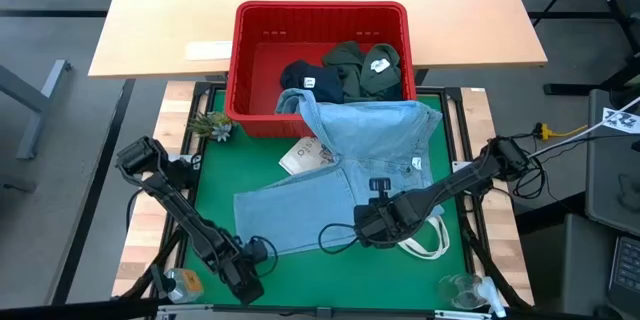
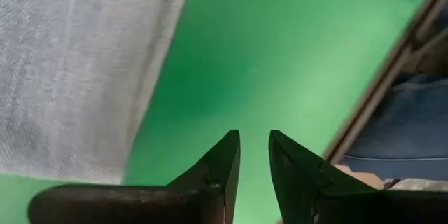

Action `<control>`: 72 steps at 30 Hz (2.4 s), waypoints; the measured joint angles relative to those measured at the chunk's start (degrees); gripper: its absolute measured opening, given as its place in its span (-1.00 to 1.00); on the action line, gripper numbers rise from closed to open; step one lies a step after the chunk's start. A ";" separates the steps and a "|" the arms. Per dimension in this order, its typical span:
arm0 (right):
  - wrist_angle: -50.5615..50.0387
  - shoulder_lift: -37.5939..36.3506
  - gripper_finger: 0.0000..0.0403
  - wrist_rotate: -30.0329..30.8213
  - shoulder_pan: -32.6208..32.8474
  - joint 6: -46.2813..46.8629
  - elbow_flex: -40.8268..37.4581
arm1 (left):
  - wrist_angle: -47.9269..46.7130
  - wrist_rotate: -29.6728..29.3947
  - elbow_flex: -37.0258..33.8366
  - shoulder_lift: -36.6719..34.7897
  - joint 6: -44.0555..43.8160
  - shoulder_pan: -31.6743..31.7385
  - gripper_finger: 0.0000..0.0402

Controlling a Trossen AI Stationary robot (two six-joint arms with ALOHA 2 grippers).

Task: Fold laundry
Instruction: Fold the light blue pants

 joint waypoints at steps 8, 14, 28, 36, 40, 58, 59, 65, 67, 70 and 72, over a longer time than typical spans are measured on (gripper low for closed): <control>0.17 0.00 -0.85 -0.04 -0.02 -1.40 0.00 | -5.03 -0.48 5.63 -0.04 0.96 -0.09 -0.66; 0.15 0.00 -0.85 -3.17 -0.02 -3.38 0.00 | -19.38 -2.75 9.93 -4.57 3.29 0.43 -0.66; -0.76 0.02 -0.85 -4.08 -0.02 -4.52 0.00 | -35.68 -11.42 1.08 -22.76 -12.71 -0.20 -0.66; -0.73 0.01 -0.85 -4.11 -0.02 -4.48 0.00 | -35.54 0.40 -3.31 -22.25 -13.86 3.58 -0.51; -0.74 0.02 -0.85 -4.34 -0.02 -4.46 0.00 | -34.31 3.90 -6.63 -22.25 -13.80 5.48 -0.26; -1.01 0.02 -0.85 -5.80 -0.02 -4.37 0.02 | -9.58 -2.08 -24.15 -22.25 -23.85 10.07 0.03; -1.01 0.02 -0.85 -5.81 -0.02 -4.37 0.02 | -8.54 -2.45 -24.59 -22.25 -23.90 10.07 0.03; -0.98 0.02 -0.85 -5.78 -0.02 -4.35 0.02 | -3.51 -3.74 -26.69 -22.25 -24.04 10.07 0.03; -0.98 0.02 -0.85 -5.77 -0.02 -4.37 0.02 | -2.75 -4.44 -27.00 -22.29 -24.06 10.03 0.03; -0.96 0.02 -0.85 -5.75 -0.02 -4.35 0.02 | -2.60 -4.60 -27.04 -22.29 -24.05 10.03 0.03; -0.96 0.02 -0.85 -5.75 -0.02 -4.37 0.02 | -2.55 -4.53 -27.04 -22.29 -24.05 10.03 0.02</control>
